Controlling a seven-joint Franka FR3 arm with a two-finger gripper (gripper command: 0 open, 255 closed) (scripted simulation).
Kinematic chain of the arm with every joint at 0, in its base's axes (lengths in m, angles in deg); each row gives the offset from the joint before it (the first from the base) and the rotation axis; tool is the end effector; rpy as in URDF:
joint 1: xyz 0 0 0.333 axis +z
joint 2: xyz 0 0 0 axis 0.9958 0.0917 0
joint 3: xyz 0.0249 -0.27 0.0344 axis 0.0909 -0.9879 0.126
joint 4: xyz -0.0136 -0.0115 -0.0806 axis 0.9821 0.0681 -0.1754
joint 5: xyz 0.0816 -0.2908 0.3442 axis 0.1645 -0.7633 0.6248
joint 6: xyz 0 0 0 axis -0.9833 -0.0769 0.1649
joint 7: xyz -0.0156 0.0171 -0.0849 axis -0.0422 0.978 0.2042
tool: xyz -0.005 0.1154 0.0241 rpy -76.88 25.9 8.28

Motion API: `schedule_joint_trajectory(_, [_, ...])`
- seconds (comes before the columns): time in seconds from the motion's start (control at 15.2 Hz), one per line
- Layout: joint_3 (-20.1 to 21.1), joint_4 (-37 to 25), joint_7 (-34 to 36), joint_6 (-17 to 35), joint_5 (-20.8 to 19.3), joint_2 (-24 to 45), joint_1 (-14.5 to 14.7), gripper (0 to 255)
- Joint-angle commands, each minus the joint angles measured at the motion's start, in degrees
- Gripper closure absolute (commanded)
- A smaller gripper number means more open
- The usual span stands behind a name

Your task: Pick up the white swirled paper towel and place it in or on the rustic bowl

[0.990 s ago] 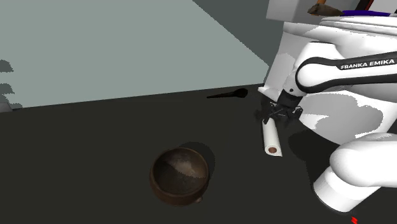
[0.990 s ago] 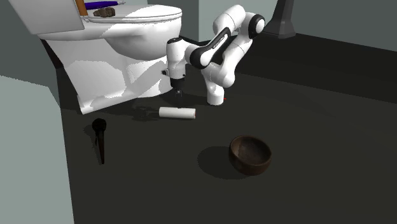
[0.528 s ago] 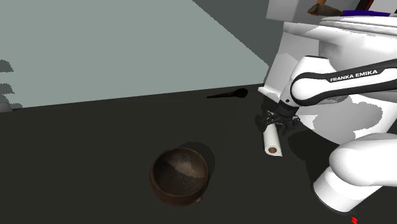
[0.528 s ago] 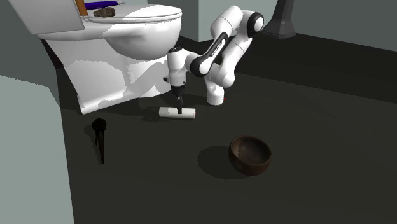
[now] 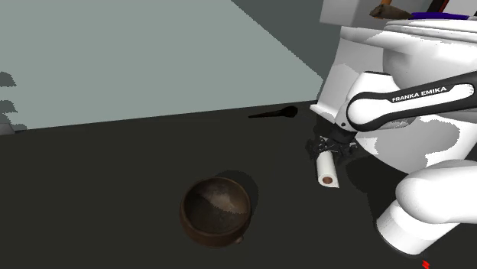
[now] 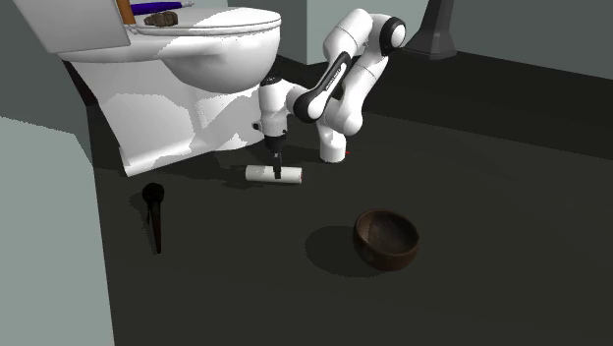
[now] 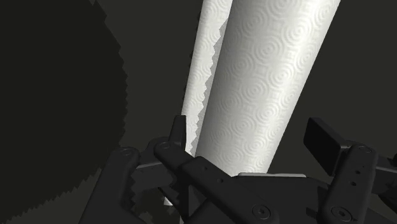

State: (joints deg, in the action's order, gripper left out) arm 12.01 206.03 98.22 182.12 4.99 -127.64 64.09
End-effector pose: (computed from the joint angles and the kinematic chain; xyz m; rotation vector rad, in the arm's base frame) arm 0.3390 -0.1177 0.2495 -2.8175 1.2566 -0.0438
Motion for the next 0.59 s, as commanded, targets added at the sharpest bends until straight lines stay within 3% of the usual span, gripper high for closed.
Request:
schedule_joint_trajectory(0.0, [0.0,0.0,0.0,0.0,0.0,0.0,0.0,0])
schedule_joint_trajectory(0.07, [0.0,0.0,0.0,0.0,0.0,0.0,0.0,255])
schedule_joint_trajectory(0.53, [-0.02,-0.01,-0.03,0.08,-0.01,0.08,-0.02,255])
